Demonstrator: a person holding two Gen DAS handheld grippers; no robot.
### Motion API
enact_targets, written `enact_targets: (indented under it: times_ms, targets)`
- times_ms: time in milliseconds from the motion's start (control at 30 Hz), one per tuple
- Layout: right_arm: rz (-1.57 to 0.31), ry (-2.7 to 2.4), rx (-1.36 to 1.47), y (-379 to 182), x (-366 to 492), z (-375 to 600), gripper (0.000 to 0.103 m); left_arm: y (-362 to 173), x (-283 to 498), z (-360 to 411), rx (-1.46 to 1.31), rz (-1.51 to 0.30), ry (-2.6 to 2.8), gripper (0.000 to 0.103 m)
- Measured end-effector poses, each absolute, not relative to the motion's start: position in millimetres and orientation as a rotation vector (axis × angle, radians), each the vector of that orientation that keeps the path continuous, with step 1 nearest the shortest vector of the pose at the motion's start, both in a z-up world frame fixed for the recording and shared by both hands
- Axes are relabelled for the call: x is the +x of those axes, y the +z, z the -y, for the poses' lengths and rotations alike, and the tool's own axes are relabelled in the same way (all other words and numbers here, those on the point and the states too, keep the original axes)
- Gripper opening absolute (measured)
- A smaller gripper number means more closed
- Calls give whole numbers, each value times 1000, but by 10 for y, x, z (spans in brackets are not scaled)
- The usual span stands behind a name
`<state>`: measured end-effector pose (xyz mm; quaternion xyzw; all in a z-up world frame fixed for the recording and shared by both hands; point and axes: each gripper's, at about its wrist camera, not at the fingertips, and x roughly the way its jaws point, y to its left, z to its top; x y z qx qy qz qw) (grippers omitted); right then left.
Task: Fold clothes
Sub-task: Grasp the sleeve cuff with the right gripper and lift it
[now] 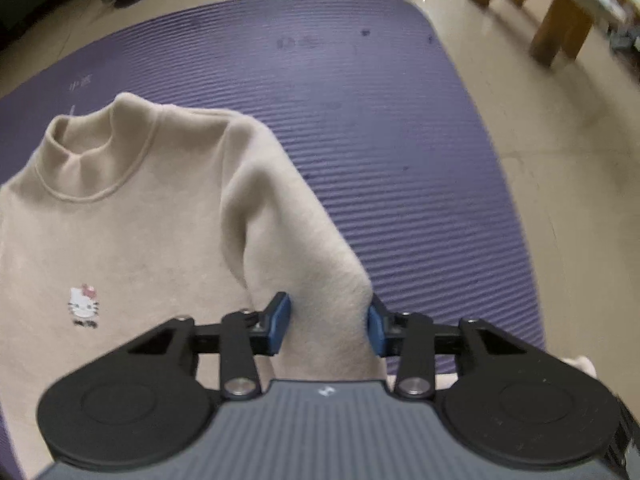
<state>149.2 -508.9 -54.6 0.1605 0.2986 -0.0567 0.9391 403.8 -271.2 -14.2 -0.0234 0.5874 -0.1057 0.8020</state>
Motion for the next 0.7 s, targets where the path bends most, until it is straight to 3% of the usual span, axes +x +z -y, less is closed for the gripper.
enact_targets:
  times_ms: [67,133,200,400,600,700]
  targets:
    - [-542,-212,286,-308,1336,5139,10,-72,4014,2691,-93,-1213,-264,44]
    - [-496,-307,263,-137,1221,5212,10,23,3975,2666,-144,-1154,-304,58]
    - [-456,-389,244,14,1126,5279,10,85,3944,2658,-169,-1111,-336,66]
    - [-498,-444,149,-30,1281,5337,10,43,3899,2701,-107,-1061,-380,66]
    - [-497,-478,-134,-64,1675,5149,10,-98,4042,2495,-51,-1028,-336,66]
    - [-477,-494,-247,-6,1935,5108,10,-138,4257,2377,15,-994,-309,72]
